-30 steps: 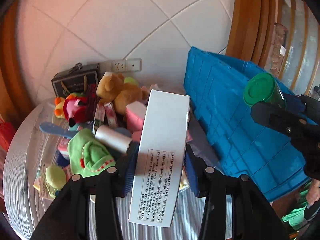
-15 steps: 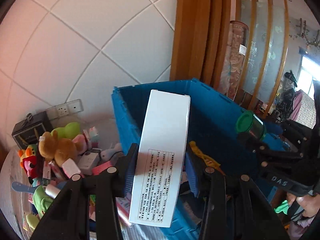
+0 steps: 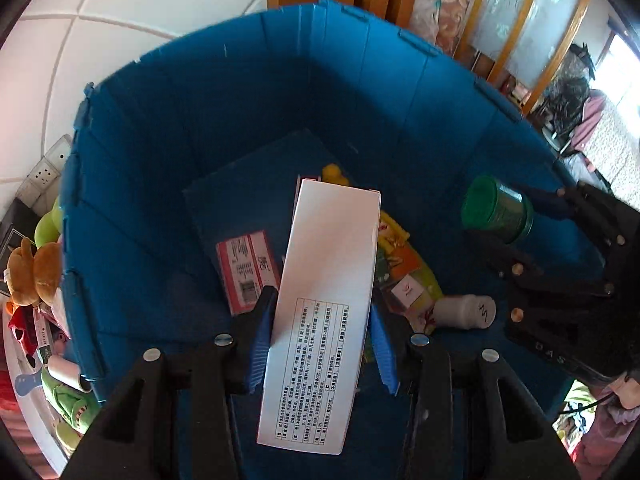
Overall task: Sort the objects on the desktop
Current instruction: 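Carry the white box and the green bottle over the blue crate with both grippers, then release the white box and the green bottle into the crate with both grippers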
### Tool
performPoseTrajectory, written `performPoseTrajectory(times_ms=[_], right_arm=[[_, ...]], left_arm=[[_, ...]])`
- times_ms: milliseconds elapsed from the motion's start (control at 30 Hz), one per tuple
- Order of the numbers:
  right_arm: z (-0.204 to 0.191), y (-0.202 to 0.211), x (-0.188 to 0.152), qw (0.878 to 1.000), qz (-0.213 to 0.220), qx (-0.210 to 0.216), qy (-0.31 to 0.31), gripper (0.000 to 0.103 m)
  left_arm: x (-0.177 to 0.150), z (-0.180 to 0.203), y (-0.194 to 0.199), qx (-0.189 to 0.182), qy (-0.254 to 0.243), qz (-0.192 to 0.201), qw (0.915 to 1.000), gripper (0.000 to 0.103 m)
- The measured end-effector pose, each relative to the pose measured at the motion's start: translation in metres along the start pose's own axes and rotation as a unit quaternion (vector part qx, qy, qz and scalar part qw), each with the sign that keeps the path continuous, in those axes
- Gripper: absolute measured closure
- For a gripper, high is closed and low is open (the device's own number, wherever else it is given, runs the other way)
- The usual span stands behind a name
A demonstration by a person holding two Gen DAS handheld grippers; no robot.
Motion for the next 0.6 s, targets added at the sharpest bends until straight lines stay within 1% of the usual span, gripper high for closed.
performPoseTrajectory(times_ms=[67, 133, 267, 333, 433, 567, 600], right_arm=[[0.001, -0.007, -0.002, 1.0, -0.019, -0.016, 0.009, 0.047], [-0.003, -0.014, -0.002, 0.999, -0.034, -0.003, 0.017, 0.047], [-0.008, -0.023, -0.001, 0.997, -0.061, -0.011, 0.035, 0.047], [-0.008, -0.025, -0.002, 0.997, -0.066, -0.015, 0.04, 0.047], [-0.005, -0.029, -0.002, 0.996, -0.072, -0.014, 0.044, 0.047], [-0.005, -0.028, -0.003, 0.996, -0.073, -0.012, 0.04, 0.046], [-0.005, -0.028, -0.002, 0.996, -0.073, -0.014, 0.039, 0.046]], left_arm=[[-0.003, 0.005, -0.005, 0.008, -0.011, -0.014, 0.9998, 0.059], [-0.006, 0.008, -0.009, 0.016, -0.02, -0.022, 0.9994, 0.059], [-0.009, 0.01, -0.014, 0.023, -0.024, -0.033, 0.9989, 0.059], [-0.009, 0.011, -0.017, 0.029, -0.023, -0.038, 0.9986, 0.059], [-0.008, 0.016, -0.018, 0.025, -0.029, -0.044, 0.9983, 0.059], [-0.005, 0.017, -0.015, 0.028, -0.033, -0.039, 0.9983, 0.058], [-0.005, 0.017, -0.013, 0.028, -0.033, -0.037, 0.9984, 0.054]])
Point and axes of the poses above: each gripper's, at about its wrist camera, not at the fingertips, and y roughly against the way its jaws point, z to its right, x to its top, the point moved 4 cm from there along -y, roughly the way its jaws point, and after that the axes turned 7 degrees about x, right-handed, at the moved point
